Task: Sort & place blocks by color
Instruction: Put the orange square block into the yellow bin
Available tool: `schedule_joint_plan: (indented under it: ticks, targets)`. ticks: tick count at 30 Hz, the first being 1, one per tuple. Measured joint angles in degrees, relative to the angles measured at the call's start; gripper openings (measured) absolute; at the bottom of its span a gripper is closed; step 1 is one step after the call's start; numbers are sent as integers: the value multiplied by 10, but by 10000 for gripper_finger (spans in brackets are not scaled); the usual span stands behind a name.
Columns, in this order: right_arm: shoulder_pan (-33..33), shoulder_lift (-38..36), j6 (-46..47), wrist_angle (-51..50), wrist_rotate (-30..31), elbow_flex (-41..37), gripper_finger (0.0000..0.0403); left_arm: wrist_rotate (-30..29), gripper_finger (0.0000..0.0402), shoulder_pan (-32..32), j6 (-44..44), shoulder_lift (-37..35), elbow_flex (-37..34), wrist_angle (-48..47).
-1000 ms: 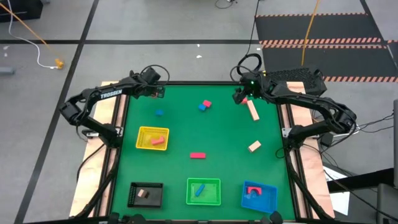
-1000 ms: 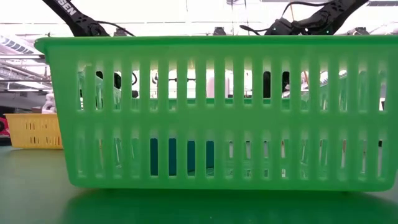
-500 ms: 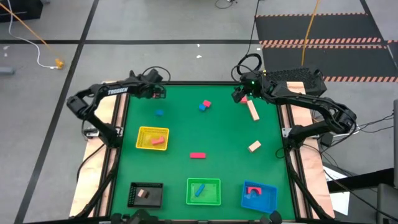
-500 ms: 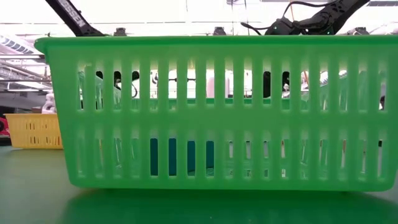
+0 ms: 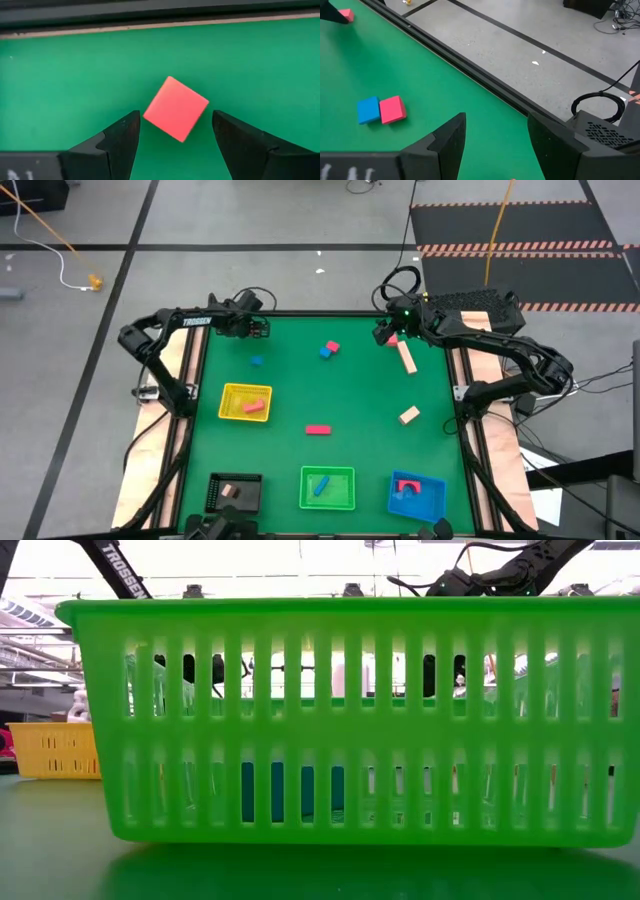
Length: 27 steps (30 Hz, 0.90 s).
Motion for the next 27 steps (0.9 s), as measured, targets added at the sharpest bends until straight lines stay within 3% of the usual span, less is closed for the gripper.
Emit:
schedule_joint_plan:
  ticks: [11, 22, 27]
  targets:
    - [-10, 0, 0, 1, 0, 0, 205, -5, 250, 8, 26, 4, 0, 54]
    - [-10, 0, 0, 0, 0, 0, 205, 14, 249, 7, 27, 18, 0, 49]
    - [-10, 0, 0, 0, 0, 0, 205, 19, 195, 11, 24, 18, 0, 44]
